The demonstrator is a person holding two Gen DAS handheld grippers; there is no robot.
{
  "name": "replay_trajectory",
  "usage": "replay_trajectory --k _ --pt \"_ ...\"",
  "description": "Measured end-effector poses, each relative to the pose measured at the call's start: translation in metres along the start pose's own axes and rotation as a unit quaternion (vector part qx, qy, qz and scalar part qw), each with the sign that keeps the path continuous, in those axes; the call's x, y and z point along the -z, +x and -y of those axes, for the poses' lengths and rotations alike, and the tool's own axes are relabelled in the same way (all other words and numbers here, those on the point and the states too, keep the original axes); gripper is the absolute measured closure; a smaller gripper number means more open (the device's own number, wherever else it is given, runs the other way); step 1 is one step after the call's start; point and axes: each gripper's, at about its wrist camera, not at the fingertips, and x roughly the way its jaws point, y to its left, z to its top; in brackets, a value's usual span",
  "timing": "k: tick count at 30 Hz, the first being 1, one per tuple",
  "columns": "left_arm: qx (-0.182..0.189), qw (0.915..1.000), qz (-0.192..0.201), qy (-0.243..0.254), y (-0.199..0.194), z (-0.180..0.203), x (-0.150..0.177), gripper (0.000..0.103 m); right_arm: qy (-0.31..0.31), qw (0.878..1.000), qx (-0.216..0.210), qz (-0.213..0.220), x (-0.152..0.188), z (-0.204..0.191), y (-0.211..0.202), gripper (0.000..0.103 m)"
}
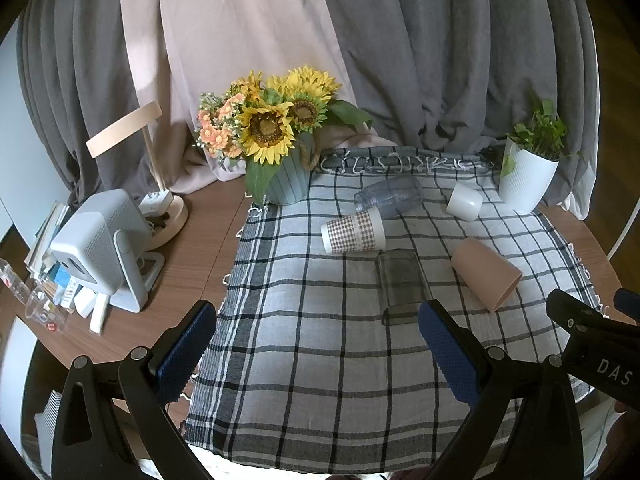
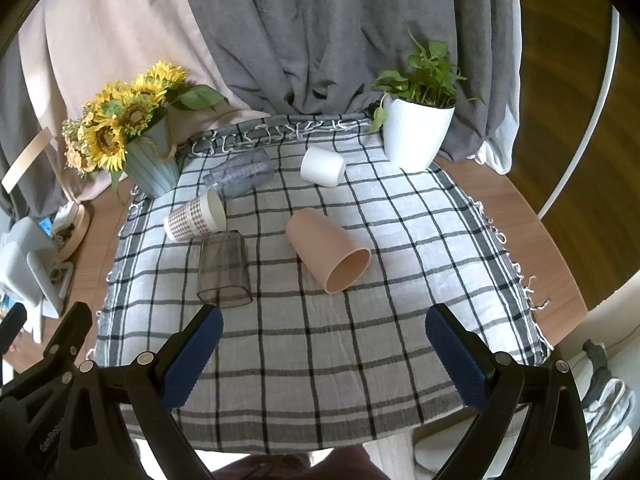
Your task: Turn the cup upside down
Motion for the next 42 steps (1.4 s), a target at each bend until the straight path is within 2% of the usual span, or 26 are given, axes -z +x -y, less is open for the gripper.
replay_trajectory --k 42 --pt "0.002 1.0000 -0.005 -0.002 0.0013 0.0026 0.0026 0.000 0.002 1.000 -0.003 -0.001 -0.0007 0.0032 0.0042 0.001"
